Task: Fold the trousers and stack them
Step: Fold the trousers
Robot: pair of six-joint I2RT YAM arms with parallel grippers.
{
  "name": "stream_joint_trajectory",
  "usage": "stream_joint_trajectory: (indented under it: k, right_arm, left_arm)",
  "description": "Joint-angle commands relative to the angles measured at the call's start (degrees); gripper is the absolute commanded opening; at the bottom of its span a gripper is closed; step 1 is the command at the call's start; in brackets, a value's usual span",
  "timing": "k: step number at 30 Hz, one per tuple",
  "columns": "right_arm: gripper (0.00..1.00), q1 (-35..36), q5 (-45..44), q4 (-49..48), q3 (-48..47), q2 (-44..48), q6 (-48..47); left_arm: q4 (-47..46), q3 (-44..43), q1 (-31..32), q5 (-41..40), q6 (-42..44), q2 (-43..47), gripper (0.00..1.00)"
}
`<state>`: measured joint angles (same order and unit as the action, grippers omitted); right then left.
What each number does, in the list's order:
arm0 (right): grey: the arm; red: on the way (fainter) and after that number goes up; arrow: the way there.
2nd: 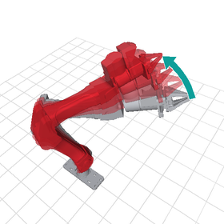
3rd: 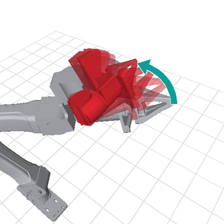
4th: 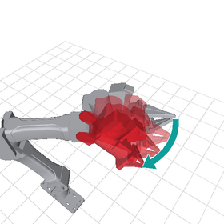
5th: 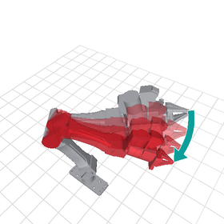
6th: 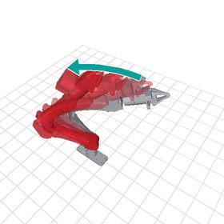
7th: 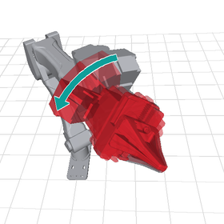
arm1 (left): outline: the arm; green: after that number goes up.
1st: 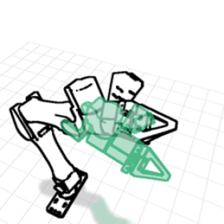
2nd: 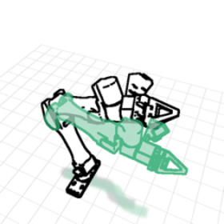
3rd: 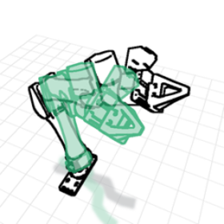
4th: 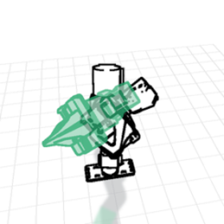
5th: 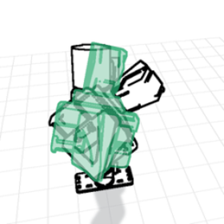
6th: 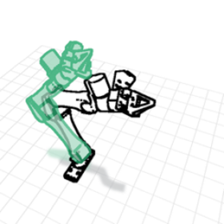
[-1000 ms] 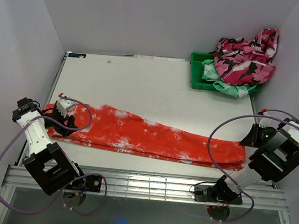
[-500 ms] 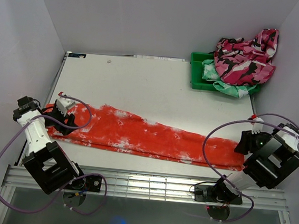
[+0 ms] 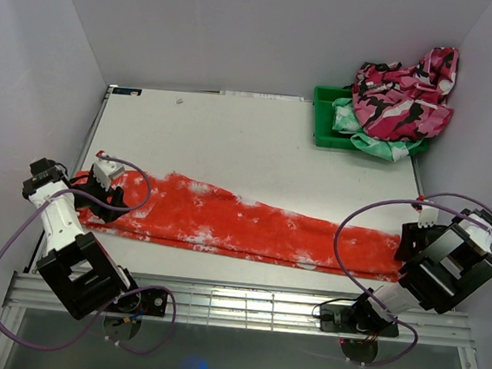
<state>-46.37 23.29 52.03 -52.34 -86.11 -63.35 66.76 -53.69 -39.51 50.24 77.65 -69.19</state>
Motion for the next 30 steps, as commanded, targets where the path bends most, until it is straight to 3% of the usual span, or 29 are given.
stream_joint_trajectory:
  k: [1, 8, 14, 18, 21, 26, 30]
  right_arm:
    - [0.6, -0.1, 1.0, 4.0, 0.9, -1.1, 1.3]
    - [0.57, -0.1, 2.3, 2.5, 2.2, -4.0, 4.9]
    - [0.46, -0.1, 1.7, 3.0, 4.1, -5.2, 6.2]
    - [0.19, -0.1, 1.6, 3.8, 2.3, -5.0, 6.8]
    - [0.08, -0.3, 2.0, 6.3, -1.7, -3.9, 6.8]
    - [0.08, -0.3, 3.2, 10.1, -6.6, -1.5, 5.2]
    - [0.08, -0.2, 2.3, 9.6, -5.0, -0.6, 4.1]
  left_arm:
    - [-0.5, 0.5, 0.3, 2.3, -0.8, 0.2, 0.79]
    - [-2.2, 1.1, 0.3, 2.5, -3.3, 0.4, 0.79]
    - [-2.9, 2.0, 0.3, 1.6, -6.3, -0.5, 0.79]
    - [-7.1, 3.0, 0.4, -0.7, -11.9, -0.6, 0.82]
    - [-9.7, 2.5, 0.3, -3.1, -17.3, -2.6, 0.86]
    - [-10.4, 3.1, 0.2, -8.0, -18.8, -3.9, 0.98]
    - [-17.6, 8.1, 0.1, -11.3, -19.9, 0.1, 0.98]
